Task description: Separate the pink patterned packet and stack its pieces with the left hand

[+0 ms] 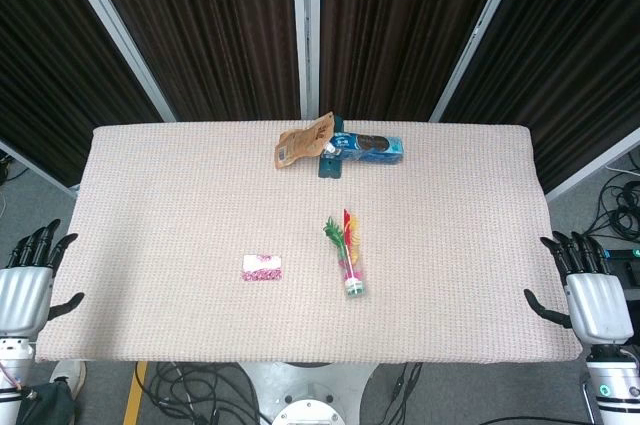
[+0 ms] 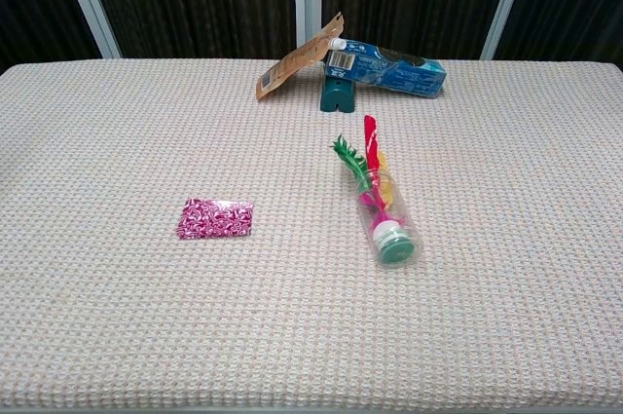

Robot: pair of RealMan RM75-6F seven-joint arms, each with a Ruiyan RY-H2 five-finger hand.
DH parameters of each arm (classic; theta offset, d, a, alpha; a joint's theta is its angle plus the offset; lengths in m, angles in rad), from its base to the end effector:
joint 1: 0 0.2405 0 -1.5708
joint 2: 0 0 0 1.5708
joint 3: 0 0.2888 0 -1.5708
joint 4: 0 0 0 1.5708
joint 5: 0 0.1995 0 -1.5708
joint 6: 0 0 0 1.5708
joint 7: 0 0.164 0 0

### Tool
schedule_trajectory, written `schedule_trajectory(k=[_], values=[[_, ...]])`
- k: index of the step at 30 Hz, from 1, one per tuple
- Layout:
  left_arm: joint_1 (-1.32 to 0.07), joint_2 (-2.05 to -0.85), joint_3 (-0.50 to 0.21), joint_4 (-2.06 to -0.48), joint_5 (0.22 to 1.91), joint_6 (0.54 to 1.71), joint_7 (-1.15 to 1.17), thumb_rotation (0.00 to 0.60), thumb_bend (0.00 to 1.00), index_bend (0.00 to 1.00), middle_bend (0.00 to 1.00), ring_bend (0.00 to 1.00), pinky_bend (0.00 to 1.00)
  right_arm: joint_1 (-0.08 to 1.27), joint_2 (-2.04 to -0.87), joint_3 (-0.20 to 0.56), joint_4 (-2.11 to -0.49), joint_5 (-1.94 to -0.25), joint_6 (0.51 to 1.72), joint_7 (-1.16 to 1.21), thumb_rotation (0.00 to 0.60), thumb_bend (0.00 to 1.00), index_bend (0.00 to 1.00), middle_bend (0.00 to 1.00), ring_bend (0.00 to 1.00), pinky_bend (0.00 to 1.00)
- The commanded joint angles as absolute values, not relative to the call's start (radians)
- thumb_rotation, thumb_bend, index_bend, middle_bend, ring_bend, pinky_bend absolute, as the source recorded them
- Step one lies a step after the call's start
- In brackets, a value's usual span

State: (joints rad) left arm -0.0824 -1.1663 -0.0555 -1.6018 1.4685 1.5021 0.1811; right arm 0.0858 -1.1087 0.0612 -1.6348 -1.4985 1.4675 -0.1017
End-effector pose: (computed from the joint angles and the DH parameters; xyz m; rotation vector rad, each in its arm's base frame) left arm -0.3387 0.2028 0.1726 -1.3904 -0.7958 -0.7922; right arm -0.3323 -0.2049 0.1836 1.4181 -0.8400 0.8387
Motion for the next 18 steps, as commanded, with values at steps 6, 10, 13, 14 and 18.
schedule_trajectory(k=[6,10,13,14,18], values=[[-0.083,-1.164,-0.053,-1.602,1.474,1.502,0.175,0.600,0.11,0.22,0.14,0.10,0.15,0.084,-1.102,0.062,-1.639,-1.506,1.477,-0.102,0.419,0.20,0.13,0.08,0.00,0.00],[-0.082,-1.163,-0.049,-1.602,1.485,1.507,0.166,0.600,0.11,0.22,0.14,0.10,0.15,0.077,-1.095,0.061,-1.641,-1.513,1.492,-0.097,0.414,0.20,0.13,0.08,0.00,0.00],[-0.085,-1.159,-0.047,-1.600,1.493,1.505,0.154,0.600,0.11,0.22,0.14,0.10,0.15,0.072,-1.092,0.062,-1.640,-1.514,1.502,-0.089,0.419,0.20,0.13,0.08,0.00,0.00],[-0.086,-1.158,-0.046,-1.599,1.497,1.503,0.151,0.600,0.11,0.22,0.14,0.10,0.15,0.071,-1.092,0.062,-1.639,-1.515,1.504,-0.087,0.423,0.20,0.13,0.08,0.00,0.00],[-0.103,-1.149,-0.045,-1.591,1.527,1.494,0.130,0.600,0.11,0.22,0.14,0.10,0.15,0.071,-1.089,0.065,-1.637,-1.518,1.507,-0.083,0.428,0.20,0.13,0.08,0.00,0.00]])
